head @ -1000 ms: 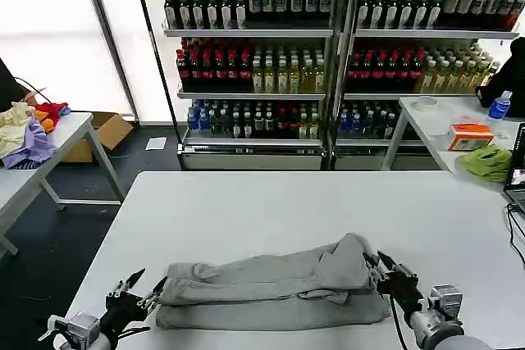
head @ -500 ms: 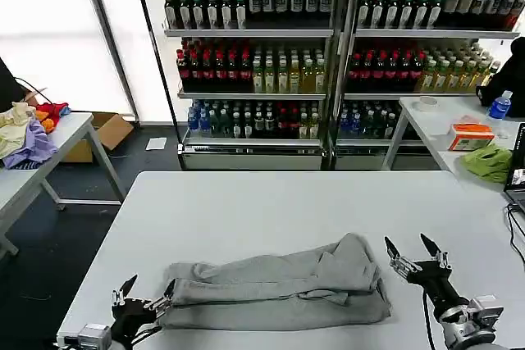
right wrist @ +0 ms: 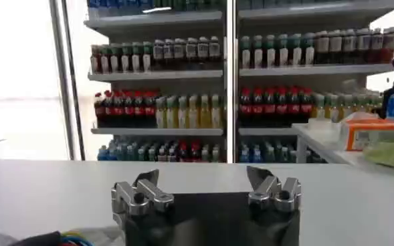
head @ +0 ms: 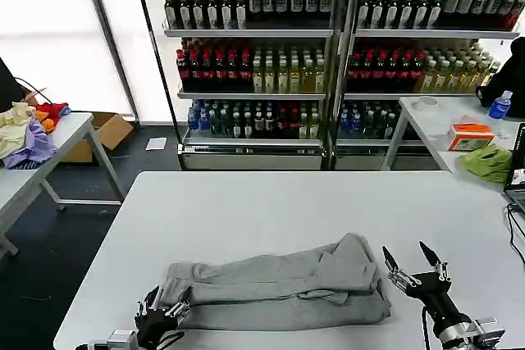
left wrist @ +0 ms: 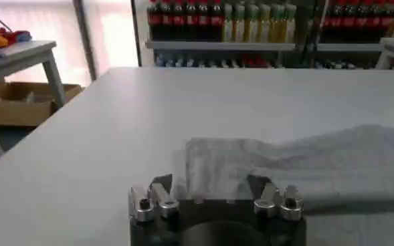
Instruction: Fold and organize the clothes.
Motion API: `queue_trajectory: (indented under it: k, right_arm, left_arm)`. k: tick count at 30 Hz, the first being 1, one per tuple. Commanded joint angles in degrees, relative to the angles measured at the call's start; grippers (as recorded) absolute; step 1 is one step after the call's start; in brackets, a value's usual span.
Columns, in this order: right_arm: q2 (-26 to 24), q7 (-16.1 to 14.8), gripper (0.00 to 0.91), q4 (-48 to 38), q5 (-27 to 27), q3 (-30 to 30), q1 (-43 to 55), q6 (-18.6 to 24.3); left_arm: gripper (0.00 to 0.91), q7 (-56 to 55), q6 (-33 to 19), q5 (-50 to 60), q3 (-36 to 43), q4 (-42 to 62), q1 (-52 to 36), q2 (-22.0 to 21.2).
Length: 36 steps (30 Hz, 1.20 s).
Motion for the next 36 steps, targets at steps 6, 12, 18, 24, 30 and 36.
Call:
queue_trajectory:
  k: [6, 12, 18, 24, 30, 36]
  right_arm:
    - [0.46, -0.75, 0.907, 0.46, -0.54, -0.02, -1.43, 2.17]
    - [1.01, -0.74, 0.907, 0.72, -0.54, -0.54, -1.35, 2.25]
    - [1.08, -0.68, 0.907, 0.66, -0.48, -0.84, -1.53, 2.32]
    - [1.15, -0.52, 0.907, 1.45, -0.28, -0.75, -0.97, 2.01]
    - [0.97, -0.45, 0.907, 1.45, -0.29, -0.79, -1.26, 1.93]
    - [1.03, -0.37, 0.907, 1.64, -0.45, -1.76, -1.36, 2.01]
  left_arm:
    - [0.01, 4.32, -0.62, 1.08, 3.42, 3.32, 0.2, -0.99]
    - [0.01, 4.62, -1.96, 1.16, 4.87, 3.81, -0.34, -0.96]
    - [0.01, 4.31, -2.85, -0.62, 3.01, 3.47, -1.52, 0.88]
    - [0.01, 4.08, -2.15, -7.92, -6.54, 0.95, -2.88, 3.54]
    - [0.01, 4.83, -1.11, -12.28, -18.37, -0.67, -2.31, 8.33]
    - [0.01, 4.7, 0.67, -18.36, -26.24, -0.26, -3.78, 13.55]
